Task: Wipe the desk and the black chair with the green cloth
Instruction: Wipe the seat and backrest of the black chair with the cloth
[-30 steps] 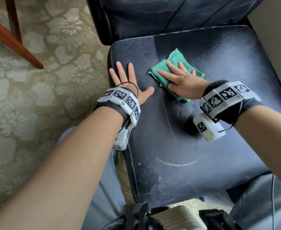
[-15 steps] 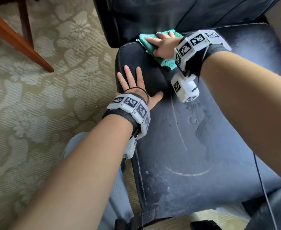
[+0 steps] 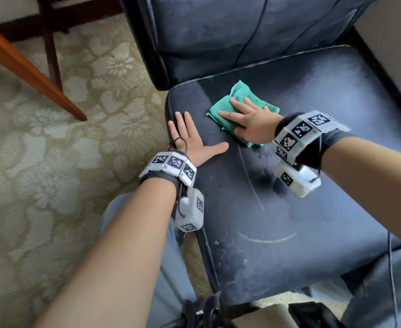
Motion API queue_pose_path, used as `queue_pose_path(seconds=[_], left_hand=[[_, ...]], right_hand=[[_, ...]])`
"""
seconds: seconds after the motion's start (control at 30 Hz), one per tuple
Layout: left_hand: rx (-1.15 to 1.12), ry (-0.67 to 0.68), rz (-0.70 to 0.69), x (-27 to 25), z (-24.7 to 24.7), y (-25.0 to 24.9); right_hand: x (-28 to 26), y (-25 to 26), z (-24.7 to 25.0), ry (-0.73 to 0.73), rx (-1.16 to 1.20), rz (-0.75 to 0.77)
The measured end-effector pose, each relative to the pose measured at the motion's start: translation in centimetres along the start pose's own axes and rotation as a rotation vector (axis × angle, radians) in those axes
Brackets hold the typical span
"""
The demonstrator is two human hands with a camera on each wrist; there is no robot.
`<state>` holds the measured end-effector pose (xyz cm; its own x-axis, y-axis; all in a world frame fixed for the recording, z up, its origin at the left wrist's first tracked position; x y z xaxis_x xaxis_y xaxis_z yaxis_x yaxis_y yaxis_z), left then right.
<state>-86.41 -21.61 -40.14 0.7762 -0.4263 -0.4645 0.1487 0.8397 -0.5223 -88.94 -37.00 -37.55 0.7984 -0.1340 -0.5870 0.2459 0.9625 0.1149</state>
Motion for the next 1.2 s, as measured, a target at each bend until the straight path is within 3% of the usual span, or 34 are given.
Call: queue_pose_path(seconds=[0.1,0.27,0.4,0.5,0.7,0.9,1.03,1.2], left_hand=[[-0.106,-0.025,-0.044,-0.6,0.2,1.1],[-0.347,0.027,0.097,-1.9,-0.1,4.2],[-0.396,0.000,0.081,-2.3,-0.7,4.5],[-0.303,-0.046,0.021,-2.1,-0.6,4.5],[0.091,-0.096,-0.089,-1.6,-0.3,4.4],[0.163,-0.052,-0.034,-1.4,-0.3,4.3],[0.215,-0.061,0.011,-1.8,-0.4,3.8],[0.207,-0.056,0.114,-2.5,-0.6,3.7]], right_hand=[[-2.1,0.0,-1.6,0.013,-0.023,0.023],[-3.0,1.0,-2.3,0.025,-0.027,-0.001],[-1.9,3.1,-2.1,0.032,-0.006,-0.033],[-0.4,4.7,-1.1,0.025,-0.009,-0.030],[4.0,7.1,2.0,0.017,-0.068,0.022],[7.4,9.0,3.7,-0.019,-0.044,0.018],[6.0,8.2,2.9,-0.076,-0.057,0.115],[1.0,6.0,0.2,-0.026,-0.173,0.260]])
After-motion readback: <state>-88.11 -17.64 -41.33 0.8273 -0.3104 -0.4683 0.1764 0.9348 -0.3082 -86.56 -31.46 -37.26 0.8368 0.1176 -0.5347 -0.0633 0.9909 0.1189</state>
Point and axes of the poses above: each hand's wrist, its own x-axis towards the middle knuckle, its own z-axis out of the back of the hand, y = z × x, the point moved 3 cm from there along x, towards the middle knuckle, and after that the axes turned 6 degrees about -z, right-handed, at the moved point
